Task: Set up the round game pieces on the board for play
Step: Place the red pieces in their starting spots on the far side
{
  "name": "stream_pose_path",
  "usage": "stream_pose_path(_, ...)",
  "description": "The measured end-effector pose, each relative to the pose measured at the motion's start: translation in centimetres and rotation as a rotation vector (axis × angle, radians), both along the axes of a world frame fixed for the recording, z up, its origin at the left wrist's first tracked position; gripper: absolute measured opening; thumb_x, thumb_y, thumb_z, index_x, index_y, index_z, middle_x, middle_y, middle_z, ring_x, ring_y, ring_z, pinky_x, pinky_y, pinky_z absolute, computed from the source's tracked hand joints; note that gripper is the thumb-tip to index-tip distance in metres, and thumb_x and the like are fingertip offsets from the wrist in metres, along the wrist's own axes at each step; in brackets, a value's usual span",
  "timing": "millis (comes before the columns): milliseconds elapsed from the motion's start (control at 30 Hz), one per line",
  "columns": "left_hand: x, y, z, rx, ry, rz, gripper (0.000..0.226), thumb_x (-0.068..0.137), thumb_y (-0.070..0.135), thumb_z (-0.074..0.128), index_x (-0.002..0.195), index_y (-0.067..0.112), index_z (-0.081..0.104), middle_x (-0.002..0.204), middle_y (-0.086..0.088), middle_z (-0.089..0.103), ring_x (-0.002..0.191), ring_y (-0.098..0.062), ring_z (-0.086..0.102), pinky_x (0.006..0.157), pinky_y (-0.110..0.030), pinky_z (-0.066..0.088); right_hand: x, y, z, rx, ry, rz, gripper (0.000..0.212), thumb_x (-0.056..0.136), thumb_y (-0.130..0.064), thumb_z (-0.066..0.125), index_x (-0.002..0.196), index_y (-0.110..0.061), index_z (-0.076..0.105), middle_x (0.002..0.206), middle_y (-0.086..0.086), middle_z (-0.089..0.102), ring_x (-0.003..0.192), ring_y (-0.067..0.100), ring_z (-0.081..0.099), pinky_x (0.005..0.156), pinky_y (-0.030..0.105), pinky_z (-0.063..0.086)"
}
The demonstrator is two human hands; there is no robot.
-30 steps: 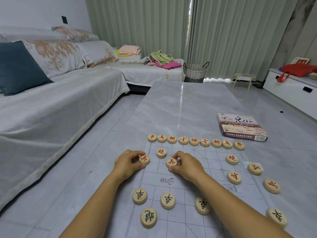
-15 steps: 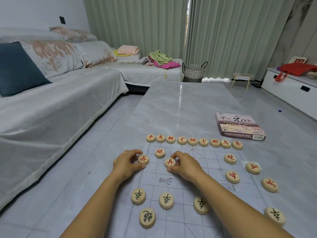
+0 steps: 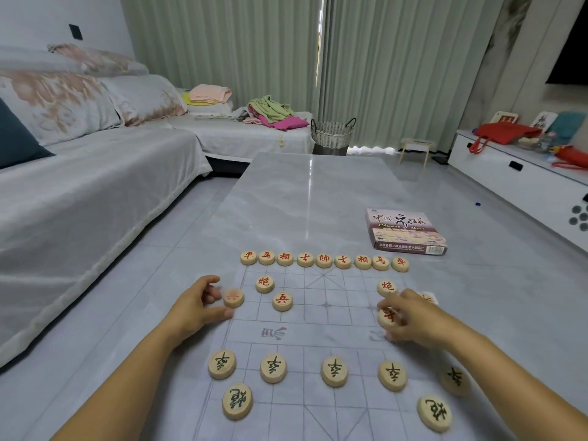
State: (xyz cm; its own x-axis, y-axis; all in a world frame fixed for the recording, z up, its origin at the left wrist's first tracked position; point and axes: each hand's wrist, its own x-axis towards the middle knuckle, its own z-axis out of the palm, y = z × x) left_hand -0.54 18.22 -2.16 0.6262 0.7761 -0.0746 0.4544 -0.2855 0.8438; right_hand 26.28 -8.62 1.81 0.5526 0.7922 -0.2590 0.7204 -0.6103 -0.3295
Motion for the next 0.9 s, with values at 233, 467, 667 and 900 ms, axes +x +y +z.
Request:
stream_pose_path(233,-1.8,-1.4,-0.3,-0.003,-0.138,0.090,0.047,0.077,0.006,0.072,0.118,0.013,0.050,0.105,-0.009,0.060,0.098,-0.022,0.055,0.086,-0.027,0.042,-1.6,1.8,-1.1,0.167,0.015,-0.069,0.036,0.081,-0.039,0.063,0.113,-0.023,0.053,0.110,-0.002,0.049,0.093,0.014,0.052,0.080,0.027,0.045)
stream_pose_path(467,-1.9,-1.8,-0.4,0.022,-0.202,0.113,0.035,0.079,0.006,0.069,0.111,0.012,0.056,0.098,-0.009,0.063,0.095,-0.027,0.059,0.076,-0.020,0.045,-3.3,4.5,-1.5,0.126,0.030,-0.062,0.061,0.076,-0.050,0.064,0.127,-0.026,0.040,0.124,0.000,0.046,0.110,0.022,0.051,0.085,0.032,0.044)
stream_pose_path(667,-2.0,-1.7,-0.3,-0.015,-0.193,0.084,0.031,0.081,0.007,0.067,0.109,0.013,0.056,0.100,-0.010,0.063,0.096,-0.027,0.058,0.079,-0.024,0.044,-2.8,4.5,-0.9,0.085,0.039,0.021,0.045,0.084,-0.035,0.060,0.126,-0.025,0.046,0.119,0.003,0.053,0.100,0.019,0.052,0.087,0.032,0.045)
stream_pose_path(900,-2.0,-1.6,-0.4,0.018,-0.174,0.085,0.028,0.081,0.007,0.067,0.107,0.014,0.057,0.097,-0.009,0.064,0.094,-0.026,0.059,0.077,-0.022,0.045,-4.6,5.9,-1.5,0.111,-0.044,-0.082,0.058,0.075,-0.054,0.062,0.118,-0.020,0.042,0.118,0.002,0.058,0.103,0.022,0.056,0.070,0.030,0.039)
